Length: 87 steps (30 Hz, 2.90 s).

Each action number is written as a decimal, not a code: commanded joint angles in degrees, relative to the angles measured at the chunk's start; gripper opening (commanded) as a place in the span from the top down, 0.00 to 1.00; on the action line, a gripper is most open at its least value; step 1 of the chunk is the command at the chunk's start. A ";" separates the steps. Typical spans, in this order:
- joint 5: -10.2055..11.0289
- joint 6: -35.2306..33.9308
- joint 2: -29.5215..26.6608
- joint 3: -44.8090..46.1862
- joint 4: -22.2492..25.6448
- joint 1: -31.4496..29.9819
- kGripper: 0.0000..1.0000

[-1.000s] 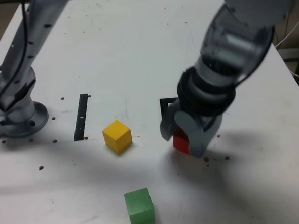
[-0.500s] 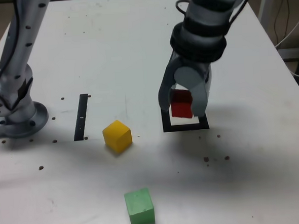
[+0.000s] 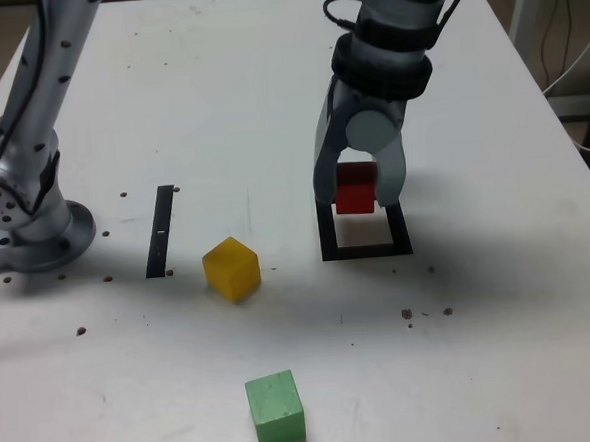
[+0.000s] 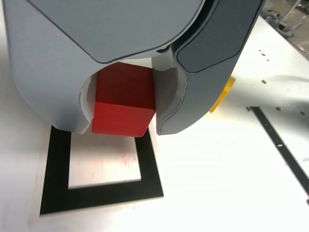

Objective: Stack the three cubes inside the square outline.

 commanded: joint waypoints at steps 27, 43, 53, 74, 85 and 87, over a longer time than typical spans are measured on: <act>-0.91 0.81 1.63 7.40 -8.48 0.87 0.01; 2.76 -0.15 -8.31 10.46 -8.00 0.93 0.01; 3.74 -0.42 -11.81 13.61 -8.08 0.93 0.01; 0.65 -2.88 -27.65 41.65 -18.46 -5.51 0.01; 0.16 -3.61 -28.09 42.42 -19.29 -7.62 0.01; 0.28 -3.64 -28.06 42.24 -19.24 -7.88 0.01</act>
